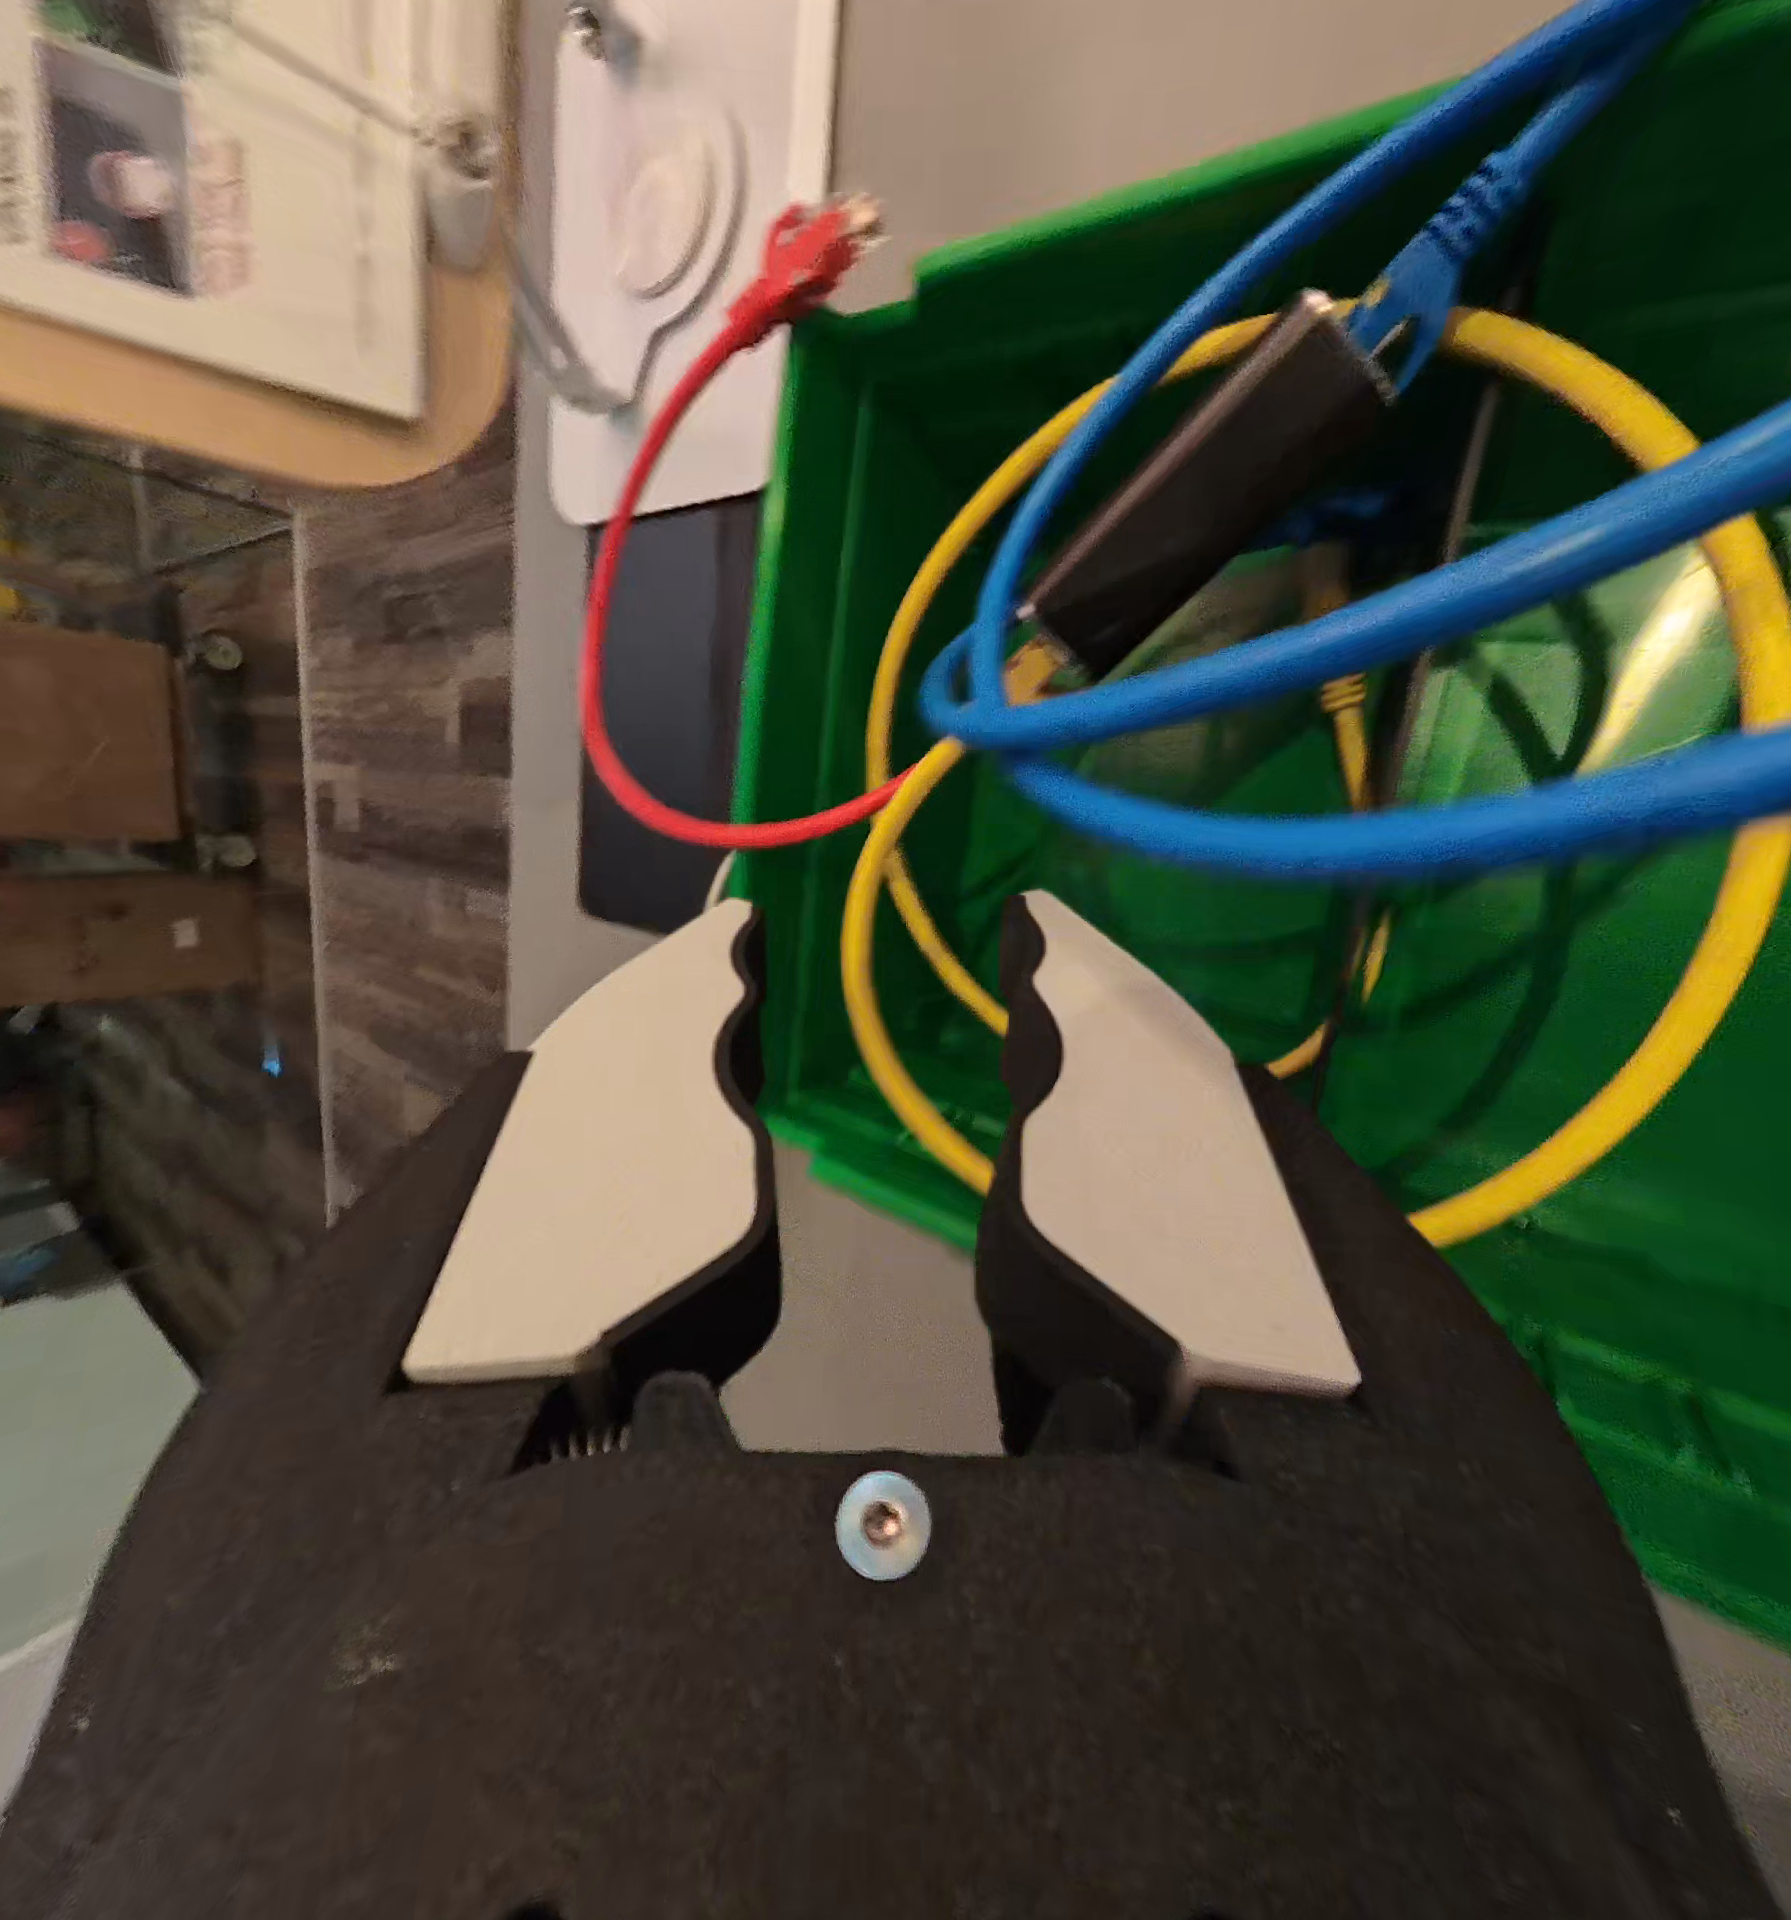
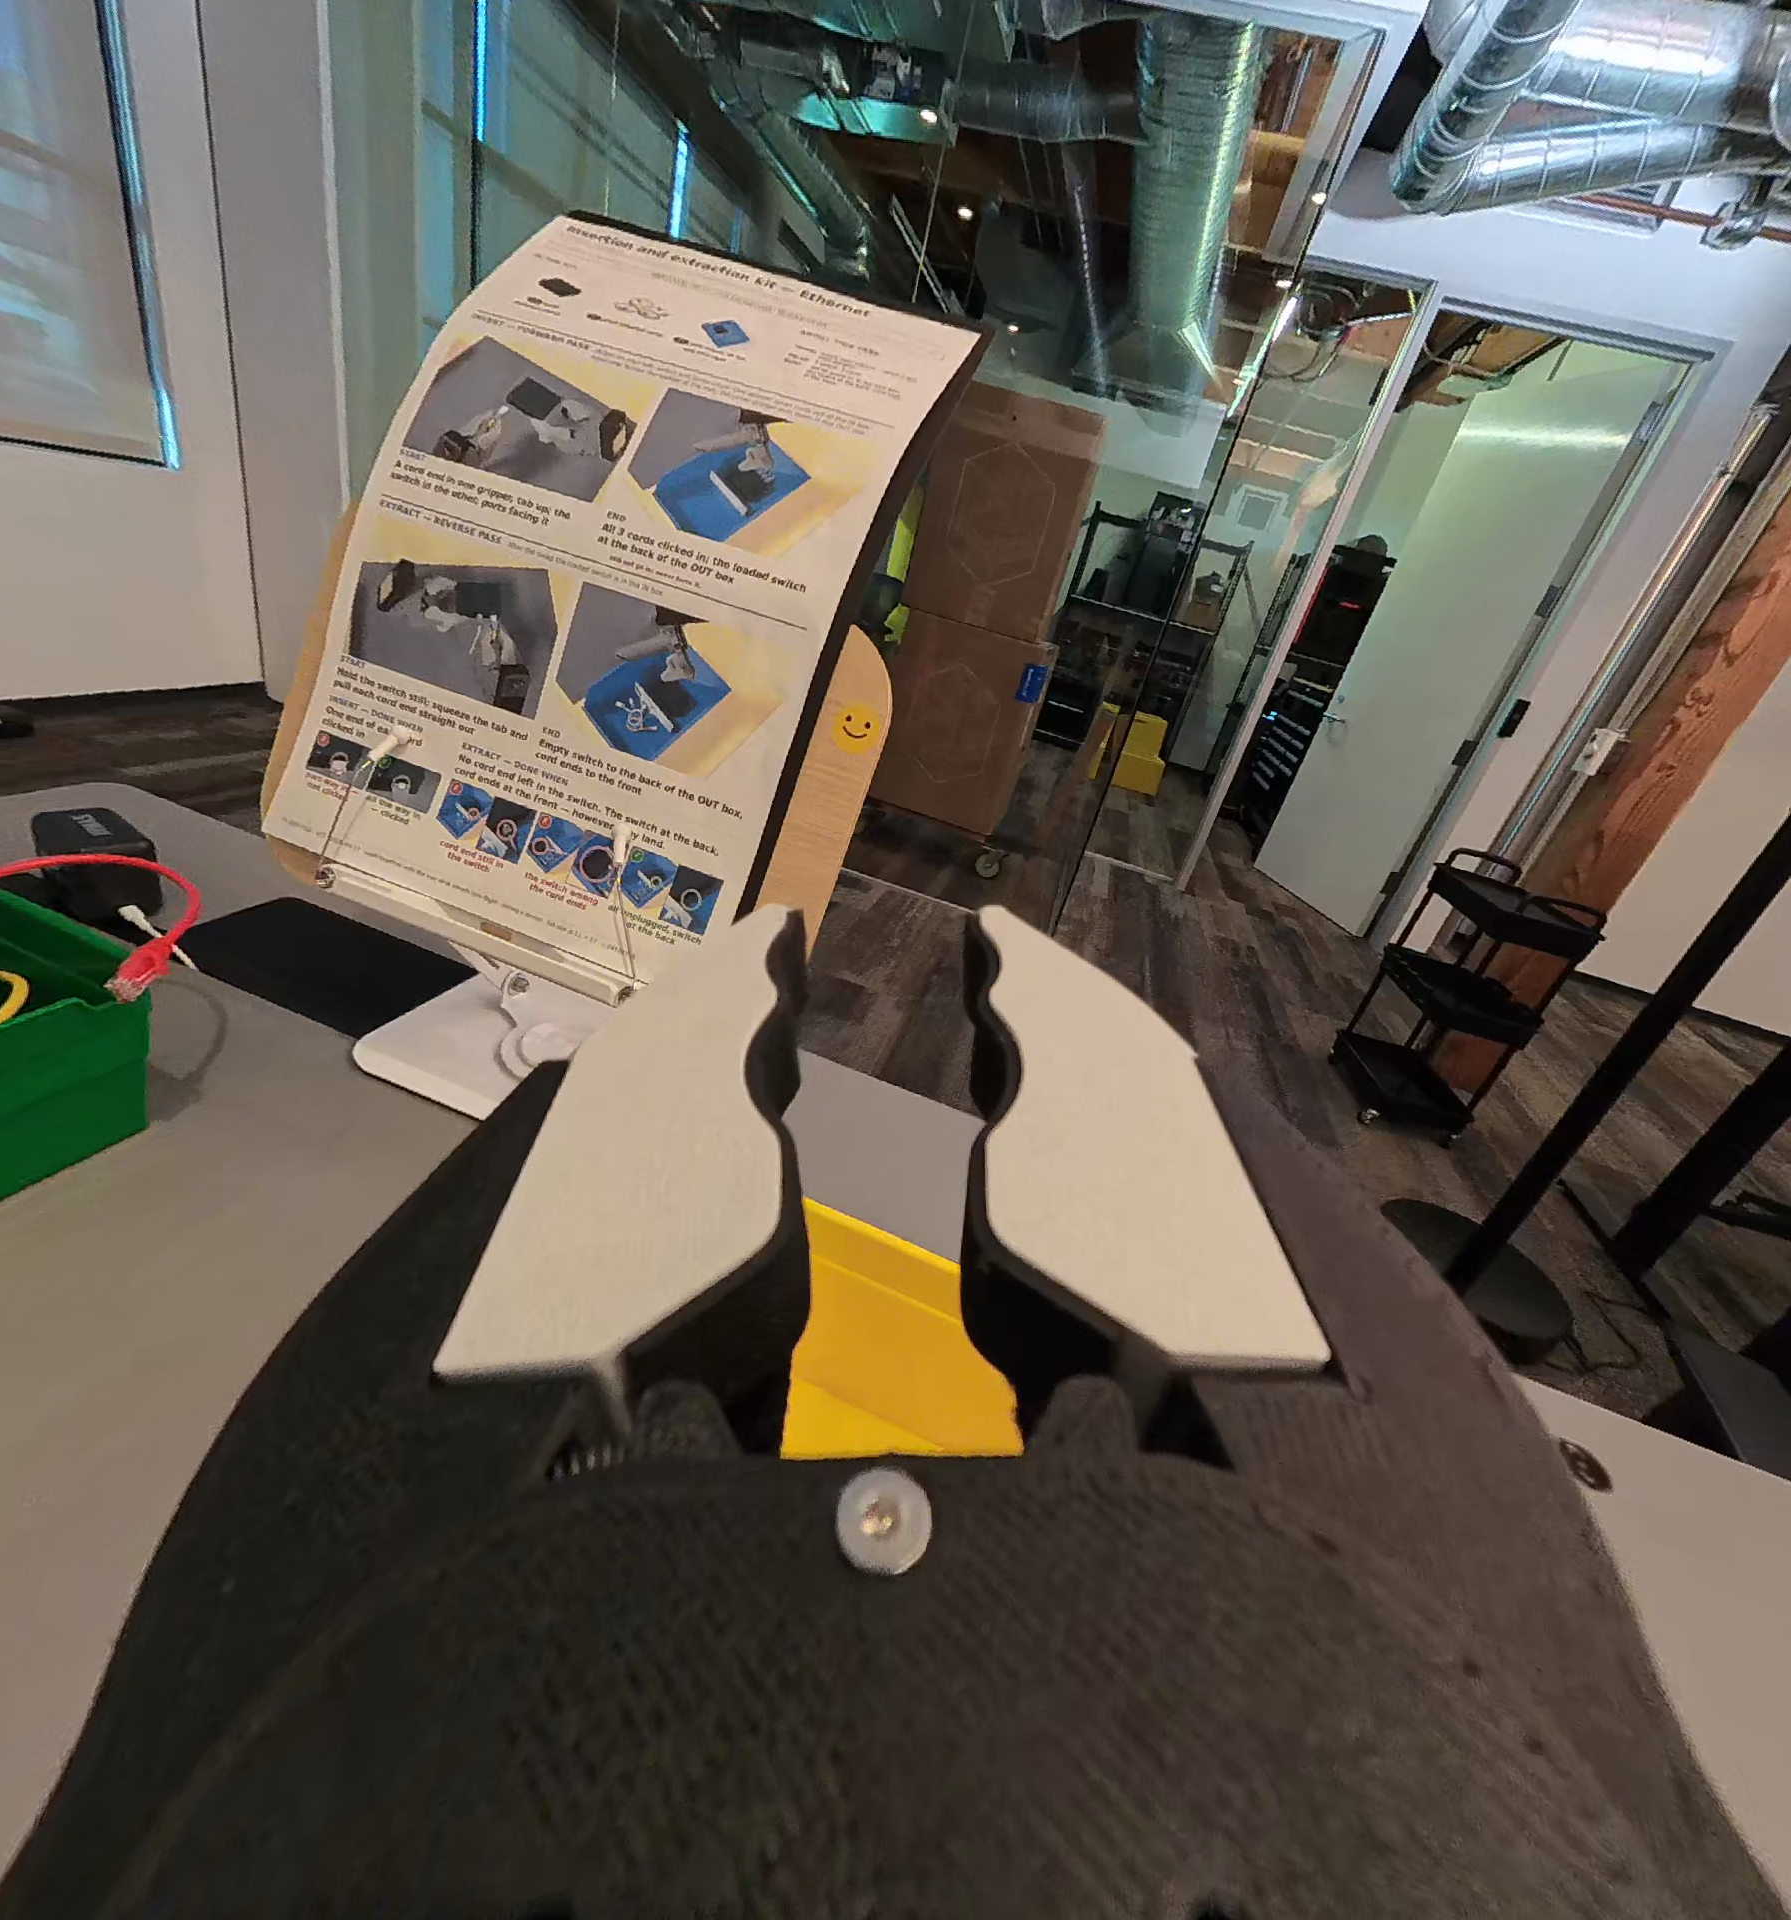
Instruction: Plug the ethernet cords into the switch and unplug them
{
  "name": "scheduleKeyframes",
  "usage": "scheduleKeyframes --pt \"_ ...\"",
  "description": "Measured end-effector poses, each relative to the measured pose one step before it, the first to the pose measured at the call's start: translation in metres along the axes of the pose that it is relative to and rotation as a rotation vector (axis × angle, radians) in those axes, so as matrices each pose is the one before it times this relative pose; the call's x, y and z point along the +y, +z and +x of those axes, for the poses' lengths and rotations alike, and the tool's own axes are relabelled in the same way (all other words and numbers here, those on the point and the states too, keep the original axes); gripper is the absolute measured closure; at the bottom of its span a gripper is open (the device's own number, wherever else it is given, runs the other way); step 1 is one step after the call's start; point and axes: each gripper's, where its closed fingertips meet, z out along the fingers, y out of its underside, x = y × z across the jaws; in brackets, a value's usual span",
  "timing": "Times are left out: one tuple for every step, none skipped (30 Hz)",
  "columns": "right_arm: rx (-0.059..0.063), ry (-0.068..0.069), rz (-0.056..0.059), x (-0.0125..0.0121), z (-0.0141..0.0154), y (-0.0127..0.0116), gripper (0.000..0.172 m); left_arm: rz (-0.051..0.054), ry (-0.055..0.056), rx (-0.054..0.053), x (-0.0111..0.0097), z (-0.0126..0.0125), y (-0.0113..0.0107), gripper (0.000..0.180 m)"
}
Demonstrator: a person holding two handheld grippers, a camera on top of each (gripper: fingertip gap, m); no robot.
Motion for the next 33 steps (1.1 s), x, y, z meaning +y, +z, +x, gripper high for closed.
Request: scheduleKeyframes --pt "-0.0079 0.0074 -0.0005 0.00118 -0.00142 0.00207 0.142 -0.0067 -0.0065 -0.0212 0.00049 -0.01018 -0.01146 0.142" --pt "-0.0079 0.0058 -0.0016 0.00114 -0.00166 0.00219 0.142 0.0068 -0.0023 -0.0252 -0.00543 -0.01126 -0.01235 0.145" --pt "-0.0061 0.0022 -0.0041 0.00135 -0.00174 0.00219 0.142 0.0247 0.0065 -0.0203 -0.01194 -0.00951 -0.01216 0.145" --pt "-0.0029 -0.0035 -0.0058 0.00147 -0.00171 0.00205 0.142 0.03 0.0196 -0.0094 -0.01641 -0.00605 -0.01011 0.147" --pt "-0.0013 -0.007 -0.0089 0.00175 -0.00162 0.00173 0.142 0.0255 0.0322 0.007 -0.01852 -0.00101 -0.00633 0.147" --pt "-0.0016 -0.0082 -0.0106 0.00157 -0.00168 0.00133 0.142 0.0142 0.0397 0.0251 -0.01797 0.00392 -0.00158 0.147" --pt "-0.002 -0.0094 -0.0094 0.0013 -0.00182 0.00102 0.142 -0.0073 0.0455 0.0431 -0.0149 0.00827 0.00367 0.147" --pt "-0.0011 -0.0091 -0.0072 0.00083 -0.00137 0.00061 0.142 -0.0311 0.0505 0.0482 -0.01032 0.00976 0.00813 0.146" --pt "-0.0014 -0.0062 -0.0054 0.00066 -0.0012 0.00025 0.142 -0.0478 0.0546 0.0523 -0.00642 0.01043 0.01105 0.145" --pt "-0.0032 -0.0033 -0.0042 0.00054 -0.00102 0.00006 0.142 -0.0564 0.0505 0.0484 -0.00318 0.00921 0.01242 0.145" --pt "-0.0037 -0.0014 -0.0038 0.00046 -0.0009 -0.00019 0.142 -0.0557 0.0412 0.0514 -0.00124 0.00885 0.01268 0.144" --pt "-0.0027 -0.0006 -0.0026 0.00027 -0.00049 -0.00049 0.142 -0.0515 0.0305 0.0545 -0.00018 0.00881 0.01167 0.143" --pt "-0.0016 -0.0007 -0.001 0.00014 -0.00004 -0.00067 0.142 -0.0468 0.0252 0.0457 0.00052 0.00737 0.00988 0.142" --pt "-0.0003 0.0004 0.0003 -0.00015 0.00039 -0.00076 0.142 -0.0361 0.0241 0.0326 0.00046 0.00566 0.00743 0.142" --pt "-0.0008 0.0017 0.0018 -0.00029 0.00043 -0.00065 0.142 -0.0206 0.0189 0.0172 -0.00031 0.00335 0.00491 0.141" --pt "-0.0021 0.0033 0.0019 -0.00025 0.00035 -0.00064 0.142 -0.0125 0.0142 0.0021 -0.00048 0.00112 0.00308 0.139" --pt "-0.0019 0.0051 0.0017 -0.00023 0.00054 -0.00035 0.142 -0.0114 0.0104 0.0014 0.00019 0.00113 0.00224 0.138" --pt "-0.0023 0.0054 0.0024 -0.00012 0.0004 -0.00001 0.142 -0.0189 0.0095 0.0057 0.00118 0.00203 0.00265 0.137" --pt "-0.0038 0.0043 0.0013 -0.00005 0.0 0.00031 0.142 -0.0192 0.0144 -0.0041 0.00112 0.0011 0.0033 0.137" --pt "-0.0036 0.0028 -0.0005 0.00035 -0.00014 0.00066 0.142 -0.0139 0.0189 -0.008 0.0007 0.00095 0.00401 0.137" --pt "-0.0031 0.0014 -0.0015 0.0005 -0.00029 0.00089 0.142 -0.014 0.0129 0.0056 0.00104 0.00277 0.00488 0.137" --pt "-0.0037 -0.0004 -0.002 0.00054 -0.00074 0.00094 0.142 -0.0184 0.0086 0.0023 0.00194 0.00204 0.00545 0.136" --pt "-0.0037 -0.0023 -0.0033 0.00072 -0.00101 0.00104 0.142 -0.0162 0.0124 -0.0105 0.00264 0.00027 0.0056 0.137" --pt "-0.0017 -0.004 -0.0041 0.00066 -0.0008 0.0009 0.142 -0.0118 0.0165 -0.0206 0.00271 -0.0007 0.00532 0.139" --pt "-0.0011 -0.0053 -0.0032 0.00036 -0.00088 0.00087 0.142 -0.0147 0.0224 -0.0322 0.0032 -0.00223 0.00465 0.144" --pt "-0.002 -0.0044 -0.0033 0.00045 -0.00108 0.00086 0.142 -0.0088 0.0246 -0.0413 0.00247 -0.00309 0.00362 0.151" --pt "-0.003 -0.0032 -0.0037 0.00055 -0.00111 0.00093 0.142 0.0095 0.0161 -0.0361 -0.00021 -0.0024 0.00254 0.155" --pt "-0.0016 -0.0032 -0.0026 0.00038 -0.00102 0.00081 0.142 0.0121 0.0 -0.0195 -0.00118 -0.00075 0.00204 0.156" --pt "-0.0009 -0.0044 -0.0019 0.00008 -0.00079 0.00087 0.142 0.0064 -0.0059 -0.0113 -0.00079 -0.00023 0.00169 0.156" --pt "-0.002 -0.0048 -0.003 0.00012 -0.00088 0.0007 0.142 0.0032 0.0012 -0.0118 -0.00037 -0.00012 0.00143 0.156" --pt "-0.0006 -0.0058 -0.0021 -0.00003 -0.00071 0.00056 0.142 -0.0007 0.0057 -0.0132 0.00007 -0.00007 0.00188 0.156" --pt "0.0005 -0.0062 -0.0012 -0.00011 -0.00035 0.00033 0.142 -0.0051 0.0018 -0.0109 0.00043 0.00004 0.00238 0.155" --pt "0.0001 -0.0039 -0.0023 0.00012 -0.00028 0.00014 0.142 -0.0057 -0.0038 -0.0051 0.00022 0.00043 0.00247 0.155"
